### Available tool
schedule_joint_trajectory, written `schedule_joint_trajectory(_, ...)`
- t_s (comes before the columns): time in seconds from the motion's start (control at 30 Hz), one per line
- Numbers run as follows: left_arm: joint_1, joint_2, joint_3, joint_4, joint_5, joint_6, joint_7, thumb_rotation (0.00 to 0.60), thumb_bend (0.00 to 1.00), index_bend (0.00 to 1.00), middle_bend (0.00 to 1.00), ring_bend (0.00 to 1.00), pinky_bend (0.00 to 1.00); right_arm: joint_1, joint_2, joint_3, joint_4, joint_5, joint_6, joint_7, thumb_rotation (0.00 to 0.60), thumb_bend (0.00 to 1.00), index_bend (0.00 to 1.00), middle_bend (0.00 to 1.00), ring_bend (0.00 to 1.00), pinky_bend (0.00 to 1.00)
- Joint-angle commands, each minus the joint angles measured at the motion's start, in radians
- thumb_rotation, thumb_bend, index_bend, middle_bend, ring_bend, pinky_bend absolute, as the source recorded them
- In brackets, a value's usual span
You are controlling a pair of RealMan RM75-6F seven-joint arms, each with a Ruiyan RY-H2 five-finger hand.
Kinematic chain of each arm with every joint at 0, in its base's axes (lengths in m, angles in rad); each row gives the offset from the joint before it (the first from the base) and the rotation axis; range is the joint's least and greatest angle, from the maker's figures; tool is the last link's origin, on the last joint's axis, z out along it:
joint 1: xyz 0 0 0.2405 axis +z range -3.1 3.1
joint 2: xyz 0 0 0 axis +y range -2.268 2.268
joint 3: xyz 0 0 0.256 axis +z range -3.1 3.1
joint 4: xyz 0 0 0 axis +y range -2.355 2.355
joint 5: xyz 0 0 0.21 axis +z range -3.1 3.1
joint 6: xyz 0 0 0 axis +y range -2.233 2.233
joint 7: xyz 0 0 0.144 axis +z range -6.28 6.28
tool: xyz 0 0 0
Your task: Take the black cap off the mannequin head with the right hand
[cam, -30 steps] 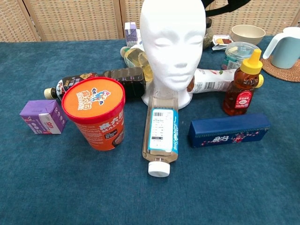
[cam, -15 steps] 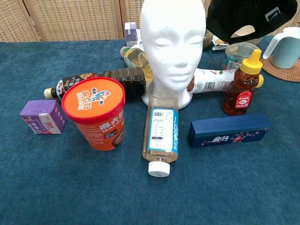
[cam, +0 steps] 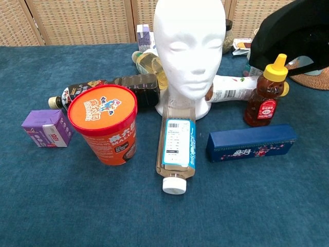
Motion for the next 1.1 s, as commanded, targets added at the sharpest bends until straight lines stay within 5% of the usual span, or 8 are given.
schedule_joint_trajectory(0.03,0.002,-0.001,0.004,0.000,0.008,0.003,0.002,0.600,0.13,0.00,0.00,0.00,0.00,-0.049,0.039,-0.057,-0.067,-0.032,-0.002,-0.005,0.600,0.44,0.50,0.57,0.55,0.66)
schedule_joint_trajectory(0.2,0.004,-0.001,0.009,0.003,0.019,0.008,-0.001,0.600,0.13,0.00,0.00,0.00,0.00,-0.097,0.114,-0.110,-0.229,-0.045,-0.062,-0.058,0.600,0.19,0.22,0.25,0.24,0.39)
schedule_joint_trajectory(0.33,0.006,0.001,0.010,0.006,0.020,0.011,-0.010,0.600,0.13,0.00,0.00,0.00,0.00,-0.139,0.233,-0.159,-0.460,-0.055,-0.113,-0.111,0.600,0.01,0.13,0.14,0.15,0.30)
schedule_joint_trajectory(0.73,0.015,0.008,0.012,0.016,0.018,0.024,-0.030,0.600,0.13,0.00,0.00,0.00,0.00,-0.218,0.584,-0.271,-0.975,-0.067,-0.202,-0.068,0.600,0.00,0.07,0.06,0.07,0.22)
schedule_joint_trajectory(1.1,0.034,-0.046,0.019,0.033,0.038,0.069,0.079,0.600,0.13,0.00,0.00,0.00,0.00,-0.332,0.662,-0.245,-1.214,0.072,-0.212,-0.219,0.600,0.00,0.04,0.00,0.00,0.16)
